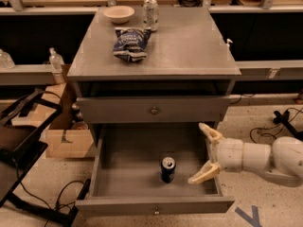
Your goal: Pick pepsi can from middle drawer and place on counter
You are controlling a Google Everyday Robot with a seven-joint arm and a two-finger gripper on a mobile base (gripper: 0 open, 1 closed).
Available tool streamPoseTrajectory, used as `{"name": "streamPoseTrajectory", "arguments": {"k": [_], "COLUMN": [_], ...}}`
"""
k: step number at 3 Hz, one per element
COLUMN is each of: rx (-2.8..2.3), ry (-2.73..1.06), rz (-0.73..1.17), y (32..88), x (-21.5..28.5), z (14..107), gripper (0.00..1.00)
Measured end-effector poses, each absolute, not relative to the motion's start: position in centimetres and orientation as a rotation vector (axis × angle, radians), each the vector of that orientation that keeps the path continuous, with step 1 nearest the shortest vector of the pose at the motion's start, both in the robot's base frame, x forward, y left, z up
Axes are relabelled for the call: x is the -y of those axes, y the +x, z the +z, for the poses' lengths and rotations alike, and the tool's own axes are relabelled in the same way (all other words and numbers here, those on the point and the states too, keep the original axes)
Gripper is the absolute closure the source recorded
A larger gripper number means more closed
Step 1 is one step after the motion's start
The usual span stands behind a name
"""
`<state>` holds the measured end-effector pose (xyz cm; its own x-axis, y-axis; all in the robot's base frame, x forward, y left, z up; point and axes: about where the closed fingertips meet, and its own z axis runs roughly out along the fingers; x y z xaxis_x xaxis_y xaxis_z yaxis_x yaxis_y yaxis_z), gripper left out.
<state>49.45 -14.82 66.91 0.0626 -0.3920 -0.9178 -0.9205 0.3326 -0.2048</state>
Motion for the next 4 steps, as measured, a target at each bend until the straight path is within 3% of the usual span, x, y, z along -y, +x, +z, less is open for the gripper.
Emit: {"name": "streamPoseTrajectory", "arguments": {"k": [2,4], "rx": [-1.409,-1.422], "ry": [-1.270,-1.366], "rz": [0.808,0.860], "y": [53.7,54.8], "x": [10.8,8.6], "z": [54.6,46.7], "gripper": [0.00,0.00]}}
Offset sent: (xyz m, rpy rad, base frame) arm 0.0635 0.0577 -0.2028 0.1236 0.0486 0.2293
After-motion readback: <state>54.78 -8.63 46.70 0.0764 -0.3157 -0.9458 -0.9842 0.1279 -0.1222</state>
